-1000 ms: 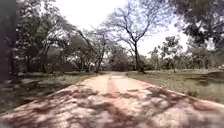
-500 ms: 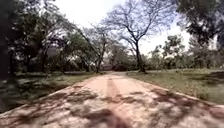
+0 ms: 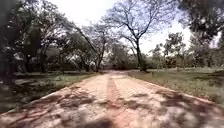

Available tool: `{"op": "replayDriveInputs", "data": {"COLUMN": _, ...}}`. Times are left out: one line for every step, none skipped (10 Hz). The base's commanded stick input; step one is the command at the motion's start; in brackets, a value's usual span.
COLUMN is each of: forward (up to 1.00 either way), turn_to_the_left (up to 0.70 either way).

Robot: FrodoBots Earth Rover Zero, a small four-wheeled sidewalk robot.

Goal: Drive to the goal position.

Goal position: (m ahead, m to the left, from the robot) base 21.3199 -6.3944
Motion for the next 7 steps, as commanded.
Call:
{"op": "replayDriveInputs", "data": {"forward": 0.70, "turn_to_the_left": 0.00}}
{"op": "replayDriveInputs", "data": {"forward": 0.70, "turn_to_the_left": 0.00}}
{"op": "replayDriveInputs", "data": {"forward": 0.70, "turn_to_the_left": 0.00}}
{"op": "replayDriveInputs", "data": {"forward": 0.70, "turn_to_the_left": 0.00}}
{"op": "replayDriveInputs", "data": {"forward": 0.70, "turn_to_the_left": 0.00}}
{"op": "replayDriveInputs", "data": {"forward": 0.70, "turn_to_the_left": 0.23}}
{"op": "replayDriveInputs", "data": {"forward": 0.70, "turn_to_the_left": 0.06}}
